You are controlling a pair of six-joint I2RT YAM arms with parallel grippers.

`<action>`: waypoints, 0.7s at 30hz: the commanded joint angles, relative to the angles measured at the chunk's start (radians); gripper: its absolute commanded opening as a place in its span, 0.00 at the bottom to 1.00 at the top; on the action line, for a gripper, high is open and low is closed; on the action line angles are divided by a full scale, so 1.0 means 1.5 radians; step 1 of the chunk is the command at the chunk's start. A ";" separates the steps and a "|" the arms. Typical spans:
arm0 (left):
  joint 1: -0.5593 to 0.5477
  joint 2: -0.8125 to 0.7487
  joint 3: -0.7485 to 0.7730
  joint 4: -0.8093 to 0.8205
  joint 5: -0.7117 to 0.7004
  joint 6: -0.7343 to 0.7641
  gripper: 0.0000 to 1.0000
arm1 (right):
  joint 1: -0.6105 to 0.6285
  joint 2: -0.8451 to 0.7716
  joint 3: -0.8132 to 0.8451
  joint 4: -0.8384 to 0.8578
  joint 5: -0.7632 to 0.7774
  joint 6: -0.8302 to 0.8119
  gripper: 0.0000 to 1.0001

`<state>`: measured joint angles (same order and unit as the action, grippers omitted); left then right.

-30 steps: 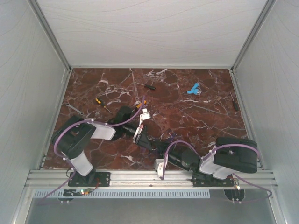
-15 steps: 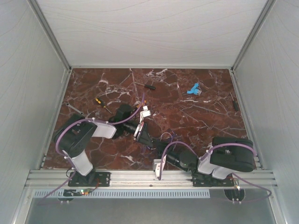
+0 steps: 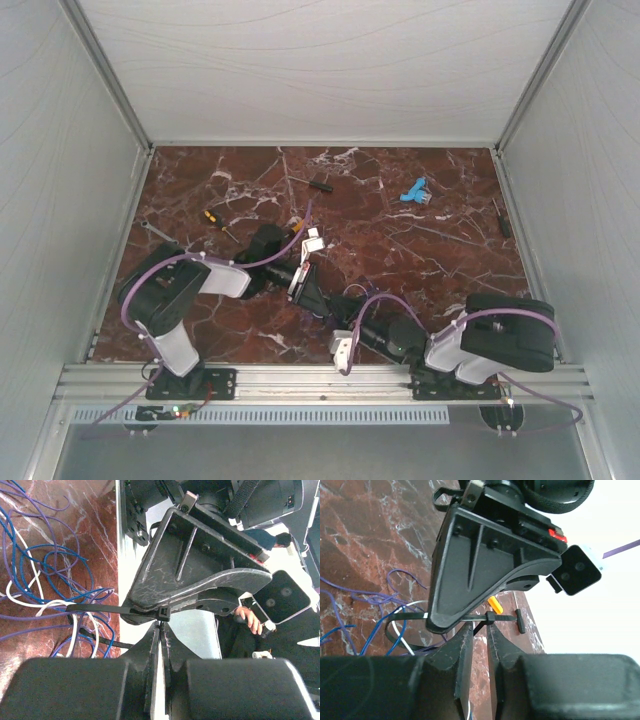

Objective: Zip-tie the wires
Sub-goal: Tie the cable at the center of the board.

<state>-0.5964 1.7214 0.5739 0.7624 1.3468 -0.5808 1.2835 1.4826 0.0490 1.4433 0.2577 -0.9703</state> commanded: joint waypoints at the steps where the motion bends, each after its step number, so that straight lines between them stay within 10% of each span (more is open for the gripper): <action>1: -0.004 0.010 0.001 0.041 0.002 0.007 0.00 | -0.019 -0.029 0.012 0.071 -0.041 0.060 0.17; 21: -0.007 0.010 -0.003 0.073 0.009 0.001 0.00 | -0.055 -0.025 0.027 0.044 -0.097 0.115 0.15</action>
<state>-0.5983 1.7241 0.5655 0.8074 1.3476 -0.5846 1.2243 1.4437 0.0532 1.4387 0.1680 -0.8463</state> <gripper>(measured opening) 0.003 0.160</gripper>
